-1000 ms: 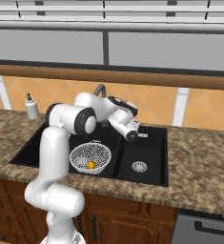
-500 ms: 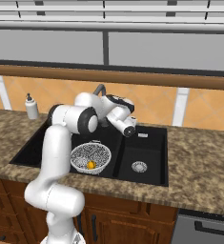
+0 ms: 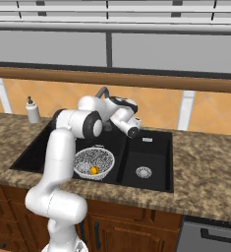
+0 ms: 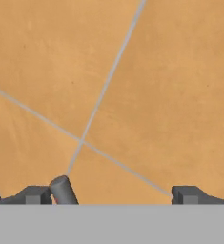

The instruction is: Put the colander in the sink, put the tangerine in the colander, and turn on the sink faucet and pour water over the colander.

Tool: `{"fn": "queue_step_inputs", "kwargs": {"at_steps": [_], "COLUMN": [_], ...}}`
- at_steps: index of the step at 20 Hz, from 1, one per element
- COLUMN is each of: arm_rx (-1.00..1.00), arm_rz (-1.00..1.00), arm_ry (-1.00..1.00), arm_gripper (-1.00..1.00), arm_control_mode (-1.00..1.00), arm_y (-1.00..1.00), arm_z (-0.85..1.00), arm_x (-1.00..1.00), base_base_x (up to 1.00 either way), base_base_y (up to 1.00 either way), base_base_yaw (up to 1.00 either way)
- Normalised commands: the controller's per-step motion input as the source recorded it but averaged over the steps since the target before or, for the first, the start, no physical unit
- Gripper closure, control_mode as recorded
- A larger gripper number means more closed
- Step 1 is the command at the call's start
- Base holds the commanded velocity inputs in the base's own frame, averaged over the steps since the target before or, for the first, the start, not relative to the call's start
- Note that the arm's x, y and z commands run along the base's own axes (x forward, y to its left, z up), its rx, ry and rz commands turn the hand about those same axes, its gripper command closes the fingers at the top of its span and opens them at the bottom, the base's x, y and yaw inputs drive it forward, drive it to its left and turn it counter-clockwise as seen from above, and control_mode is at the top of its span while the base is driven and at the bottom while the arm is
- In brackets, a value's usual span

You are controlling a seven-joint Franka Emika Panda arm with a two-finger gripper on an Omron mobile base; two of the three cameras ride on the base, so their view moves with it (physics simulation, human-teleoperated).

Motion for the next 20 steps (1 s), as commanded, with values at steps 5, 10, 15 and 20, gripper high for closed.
{"fn": "queue_step_inputs", "kwargs": {"at_steps": [5,10,15,20], "arm_rx": [0.00,0.00,0.00,0.01], "arm_rz": [0.00,0.00,0.00,0.00], "arm_ry": [0.00,0.00,0.00,0.00], "arm_gripper": [-1.00,-1.00,-1.00,-1.00], "arm_control_mode": [-1.00,-1.00,-1.00,-1.00], "arm_y": [-0.10,-0.38,-0.78,-0.92], "arm_z": [0.00,0.00,0.00,0.00], "arm_x": [0.04,0.00,0.00,0.00], "base_base_x": [0.00,0.00,0.00,0.00], "base_base_y": [0.00,0.00,0.00,0.00], "base_base_yaw": [0.00,0.00,0.00,0.00]}}
